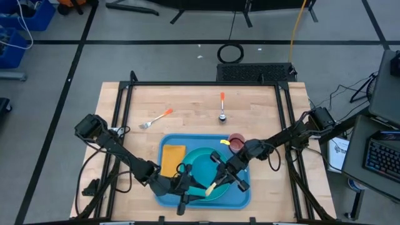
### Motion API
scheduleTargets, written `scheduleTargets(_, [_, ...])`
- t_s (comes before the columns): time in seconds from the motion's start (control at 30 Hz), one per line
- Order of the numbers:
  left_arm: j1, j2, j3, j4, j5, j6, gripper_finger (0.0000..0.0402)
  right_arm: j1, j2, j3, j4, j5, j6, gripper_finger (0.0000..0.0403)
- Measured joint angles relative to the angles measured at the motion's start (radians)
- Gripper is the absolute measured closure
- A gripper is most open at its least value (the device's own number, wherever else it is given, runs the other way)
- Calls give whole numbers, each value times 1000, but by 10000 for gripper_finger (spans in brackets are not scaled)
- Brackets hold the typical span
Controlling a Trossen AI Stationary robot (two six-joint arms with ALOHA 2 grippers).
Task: Set up tray
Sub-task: Put the yellow knife on top of the yellow napkin
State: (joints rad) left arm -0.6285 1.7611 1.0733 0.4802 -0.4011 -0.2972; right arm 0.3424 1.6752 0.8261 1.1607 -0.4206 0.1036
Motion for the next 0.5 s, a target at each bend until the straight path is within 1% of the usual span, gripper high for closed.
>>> scheduleTargets(0.03, [1, 0, 0, 4, 25, 0, 245, -1, 0, 0, 0, 0, 0, 370])
scheduleTargets(0.2, [3, 0, 0, 2, 25, 2, 245, 0, 0, 0, 1, -1, -4, 370])
scheduleTargets(0.3, [14, 0, 0, 5, 68, 1, 245, 0, 0, 0, 1, -2, -11, 370])
scheduleTargets(0.4, [31, 0, 0, 13, 72, 0, 245, 0, 0, 0, 1, -2, -18, 370])
scheduleTargets(0.5, [49, 0, 0, 11, 119, -1, 245, -1, 0, 0, 6, -1, -21, 370])
